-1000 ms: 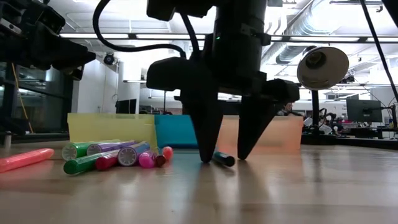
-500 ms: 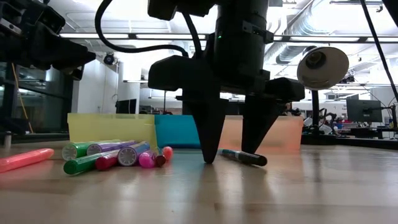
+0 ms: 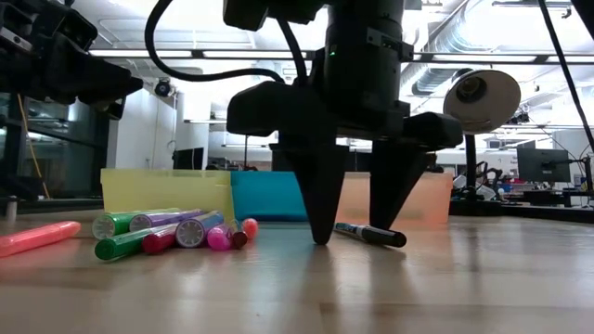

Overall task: Pick & Place Markers
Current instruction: Put the black dry erase marker into the yellow bin

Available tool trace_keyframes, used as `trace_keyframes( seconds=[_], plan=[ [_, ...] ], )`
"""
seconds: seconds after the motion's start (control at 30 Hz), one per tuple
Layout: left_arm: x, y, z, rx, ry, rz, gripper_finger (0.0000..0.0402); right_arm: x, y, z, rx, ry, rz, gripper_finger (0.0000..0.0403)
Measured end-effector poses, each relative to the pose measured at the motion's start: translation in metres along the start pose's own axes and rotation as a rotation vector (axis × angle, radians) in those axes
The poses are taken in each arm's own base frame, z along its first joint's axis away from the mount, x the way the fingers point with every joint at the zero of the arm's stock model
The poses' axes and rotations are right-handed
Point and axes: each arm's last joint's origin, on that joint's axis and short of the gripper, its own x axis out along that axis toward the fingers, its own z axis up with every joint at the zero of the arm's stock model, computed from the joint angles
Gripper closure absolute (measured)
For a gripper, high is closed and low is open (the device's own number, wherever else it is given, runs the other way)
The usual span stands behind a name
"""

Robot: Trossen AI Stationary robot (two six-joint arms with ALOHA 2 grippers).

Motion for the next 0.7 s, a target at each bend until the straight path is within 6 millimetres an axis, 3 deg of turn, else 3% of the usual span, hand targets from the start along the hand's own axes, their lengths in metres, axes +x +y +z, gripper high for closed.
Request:
trace_keyframes(
  seconds=[0.7],
  plan=[
    [0.0, 0.0, -0.0001, 0.0, 0.0, 0.0, 0.0298, -0.0005, -0.0007, -0.0079, -0.001, 0.035, -0.016, 0.0144]
  ],
)
